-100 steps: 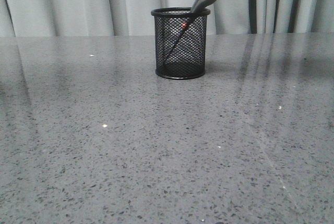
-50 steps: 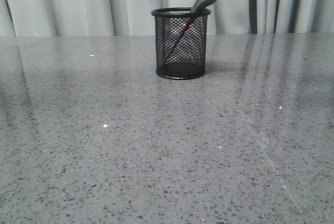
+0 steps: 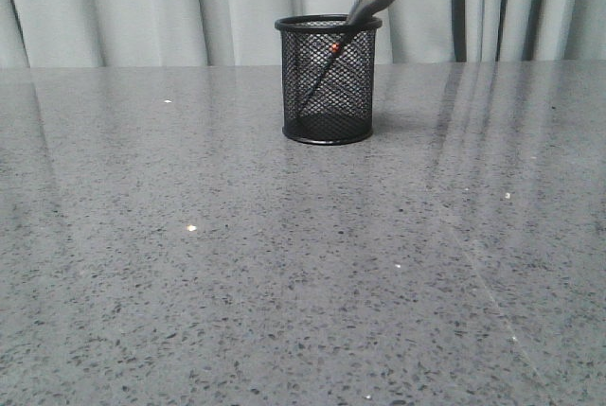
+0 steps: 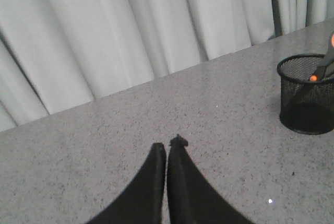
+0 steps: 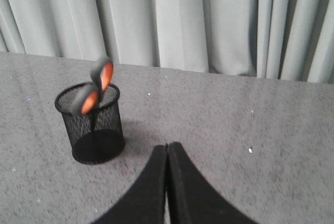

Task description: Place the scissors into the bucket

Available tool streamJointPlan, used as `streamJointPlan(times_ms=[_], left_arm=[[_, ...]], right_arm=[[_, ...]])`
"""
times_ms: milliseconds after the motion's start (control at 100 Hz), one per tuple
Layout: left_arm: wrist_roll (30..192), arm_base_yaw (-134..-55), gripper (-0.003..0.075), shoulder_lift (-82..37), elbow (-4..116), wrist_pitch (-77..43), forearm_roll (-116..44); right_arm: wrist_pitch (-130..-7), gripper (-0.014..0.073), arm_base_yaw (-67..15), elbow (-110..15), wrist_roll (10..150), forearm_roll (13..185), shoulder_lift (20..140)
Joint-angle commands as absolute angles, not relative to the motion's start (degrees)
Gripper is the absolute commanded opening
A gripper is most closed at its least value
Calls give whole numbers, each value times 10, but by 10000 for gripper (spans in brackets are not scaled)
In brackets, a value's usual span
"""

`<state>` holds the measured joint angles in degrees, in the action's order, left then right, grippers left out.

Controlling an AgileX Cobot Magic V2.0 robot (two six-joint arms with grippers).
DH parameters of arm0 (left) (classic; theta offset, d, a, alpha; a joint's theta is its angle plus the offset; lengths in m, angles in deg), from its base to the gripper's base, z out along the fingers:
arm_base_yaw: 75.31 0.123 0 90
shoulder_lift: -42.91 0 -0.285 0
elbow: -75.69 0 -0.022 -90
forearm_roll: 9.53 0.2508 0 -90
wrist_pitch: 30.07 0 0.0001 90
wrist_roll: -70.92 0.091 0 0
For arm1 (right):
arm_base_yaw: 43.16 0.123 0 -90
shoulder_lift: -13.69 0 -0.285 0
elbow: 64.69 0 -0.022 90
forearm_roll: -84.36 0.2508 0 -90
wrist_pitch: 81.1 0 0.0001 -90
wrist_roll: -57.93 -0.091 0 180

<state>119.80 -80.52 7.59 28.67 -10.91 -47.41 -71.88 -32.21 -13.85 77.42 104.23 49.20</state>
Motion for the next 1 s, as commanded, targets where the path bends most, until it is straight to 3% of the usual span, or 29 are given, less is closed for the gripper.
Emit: streamJointPlan(times_ms=[0,300,990], left_arm=[[1199,-804,-20,135,241,-180,-504],[1199,-804,-20,275,133,-218,-556],[1199,-804,-20,275,133,-214,-556]], right_arm=[[-804,-52,-327,-102,774,1050,457],[-845,-52,-327,-37,774,1083,402],[-833,-52,-327,-37,774,1083,402]])
